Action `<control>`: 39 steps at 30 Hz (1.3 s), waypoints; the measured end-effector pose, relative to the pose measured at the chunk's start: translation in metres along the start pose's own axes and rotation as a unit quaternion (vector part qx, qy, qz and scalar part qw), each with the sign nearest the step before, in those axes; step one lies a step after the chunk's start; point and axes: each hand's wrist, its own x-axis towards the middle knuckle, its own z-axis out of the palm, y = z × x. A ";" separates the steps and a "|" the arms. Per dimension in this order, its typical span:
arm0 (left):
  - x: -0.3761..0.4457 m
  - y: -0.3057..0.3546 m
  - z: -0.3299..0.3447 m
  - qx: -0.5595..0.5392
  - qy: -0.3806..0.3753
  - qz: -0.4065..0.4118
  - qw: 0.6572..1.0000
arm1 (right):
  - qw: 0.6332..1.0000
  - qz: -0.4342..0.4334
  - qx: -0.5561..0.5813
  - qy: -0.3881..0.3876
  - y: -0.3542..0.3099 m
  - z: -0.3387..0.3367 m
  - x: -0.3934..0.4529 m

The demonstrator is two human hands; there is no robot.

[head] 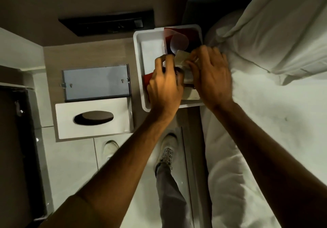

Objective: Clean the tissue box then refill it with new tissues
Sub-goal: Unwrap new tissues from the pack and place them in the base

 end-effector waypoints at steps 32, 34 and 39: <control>0.023 0.013 -0.040 -0.051 -0.045 0.088 0.994 | 0.953 0.296 0.049 0.033 -0.005 -0.018 -0.019; 0.024 0.013 -0.040 -0.048 -0.044 0.092 0.994 | 0.950 0.311 0.019 -0.012 -0.015 -0.023 -0.018; 0.030 0.015 -0.036 -0.087 -0.041 0.089 0.991 | 0.976 0.198 0.064 -0.065 -0.040 -0.019 -0.019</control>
